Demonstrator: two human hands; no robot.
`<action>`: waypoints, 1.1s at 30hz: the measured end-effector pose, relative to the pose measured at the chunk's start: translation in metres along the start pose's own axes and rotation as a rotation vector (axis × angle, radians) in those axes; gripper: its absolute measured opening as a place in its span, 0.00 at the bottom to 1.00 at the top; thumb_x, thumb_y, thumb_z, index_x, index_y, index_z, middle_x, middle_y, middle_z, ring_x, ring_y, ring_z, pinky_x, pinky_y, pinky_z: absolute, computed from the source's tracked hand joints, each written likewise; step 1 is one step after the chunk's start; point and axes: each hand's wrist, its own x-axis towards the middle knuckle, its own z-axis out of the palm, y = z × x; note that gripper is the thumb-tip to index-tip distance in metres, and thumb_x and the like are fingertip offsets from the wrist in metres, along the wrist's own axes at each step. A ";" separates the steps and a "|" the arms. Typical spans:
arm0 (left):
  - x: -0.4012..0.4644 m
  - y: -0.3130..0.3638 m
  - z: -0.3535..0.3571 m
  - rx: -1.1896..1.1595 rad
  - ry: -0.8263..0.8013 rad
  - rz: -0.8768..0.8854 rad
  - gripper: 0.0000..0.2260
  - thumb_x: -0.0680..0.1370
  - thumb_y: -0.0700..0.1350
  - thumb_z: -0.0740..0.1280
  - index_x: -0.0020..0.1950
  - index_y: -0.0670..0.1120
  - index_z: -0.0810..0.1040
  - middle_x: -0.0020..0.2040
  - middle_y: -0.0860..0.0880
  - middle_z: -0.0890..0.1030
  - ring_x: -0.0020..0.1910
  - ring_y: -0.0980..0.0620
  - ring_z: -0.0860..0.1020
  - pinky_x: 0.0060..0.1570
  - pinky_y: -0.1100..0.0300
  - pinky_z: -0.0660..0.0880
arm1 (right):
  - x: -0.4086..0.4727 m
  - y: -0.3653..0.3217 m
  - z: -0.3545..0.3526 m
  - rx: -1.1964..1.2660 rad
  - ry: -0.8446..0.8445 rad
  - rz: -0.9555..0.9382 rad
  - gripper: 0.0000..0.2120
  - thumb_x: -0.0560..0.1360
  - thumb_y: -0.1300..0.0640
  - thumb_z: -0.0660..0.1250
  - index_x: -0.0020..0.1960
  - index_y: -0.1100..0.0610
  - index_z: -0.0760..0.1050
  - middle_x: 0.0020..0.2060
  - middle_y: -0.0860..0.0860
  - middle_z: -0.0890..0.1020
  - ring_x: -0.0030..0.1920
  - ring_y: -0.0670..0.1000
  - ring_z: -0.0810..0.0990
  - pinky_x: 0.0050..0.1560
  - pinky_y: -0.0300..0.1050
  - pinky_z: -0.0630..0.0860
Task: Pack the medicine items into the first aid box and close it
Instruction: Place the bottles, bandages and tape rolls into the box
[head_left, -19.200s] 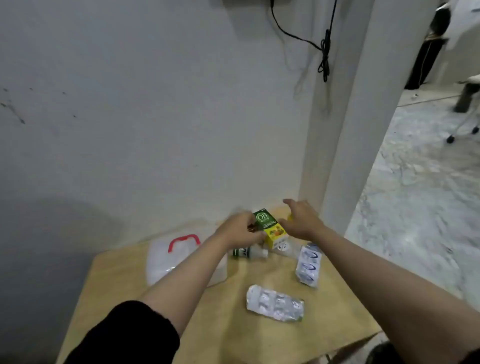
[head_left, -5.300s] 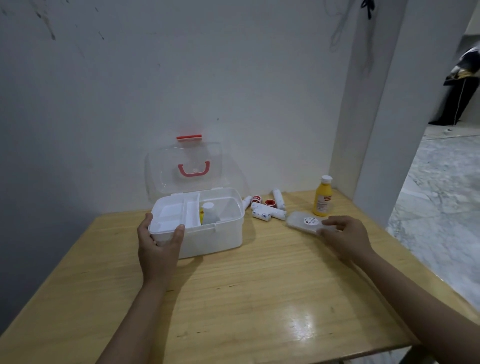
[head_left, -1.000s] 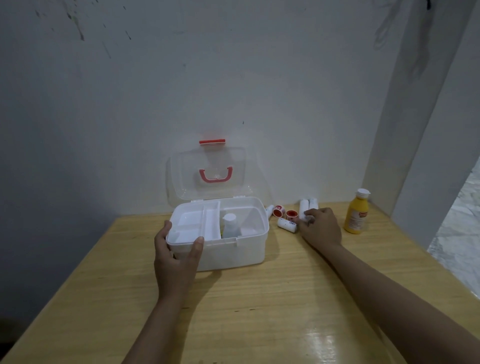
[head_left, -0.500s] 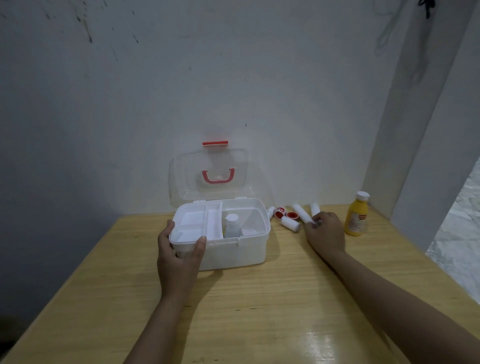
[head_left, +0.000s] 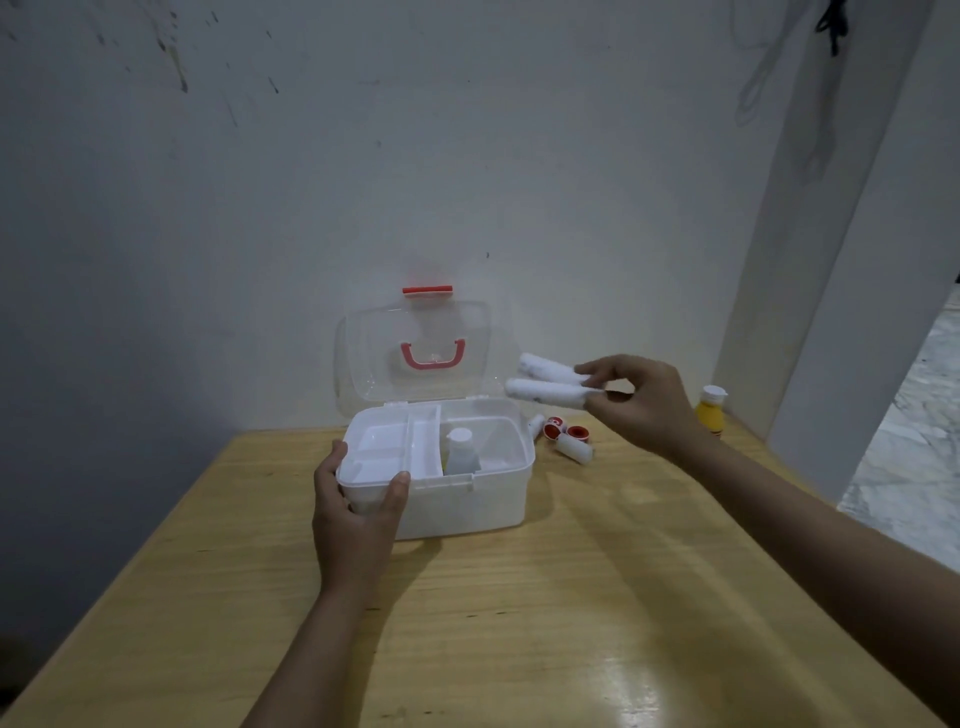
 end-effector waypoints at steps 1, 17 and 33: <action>0.000 0.000 0.000 0.002 0.000 0.000 0.32 0.70 0.47 0.74 0.70 0.52 0.64 0.72 0.49 0.69 0.68 0.46 0.70 0.61 0.46 0.75 | 0.008 -0.007 -0.001 -0.021 -0.080 -0.020 0.04 0.66 0.65 0.70 0.41 0.60 0.80 0.45 0.49 0.84 0.47 0.44 0.81 0.43 0.30 0.78; 0.001 -0.002 -0.001 0.005 0.001 0.015 0.32 0.69 0.47 0.75 0.70 0.52 0.65 0.72 0.49 0.69 0.69 0.47 0.70 0.61 0.46 0.75 | 0.075 -0.035 0.072 -0.508 -0.854 -0.112 0.01 0.66 0.61 0.69 0.37 0.57 0.78 0.46 0.52 0.85 0.43 0.49 0.82 0.39 0.37 0.76; 0.001 -0.002 0.000 -0.004 0.016 0.020 0.31 0.69 0.46 0.75 0.69 0.52 0.65 0.72 0.51 0.69 0.68 0.49 0.70 0.61 0.47 0.75 | 0.055 0.002 0.068 -0.444 -0.576 -0.167 0.09 0.73 0.54 0.69 0.53 0.50 0.81 0.52 0.52 0.76 0.49 0.50 0.77 0.47 0.50 0.79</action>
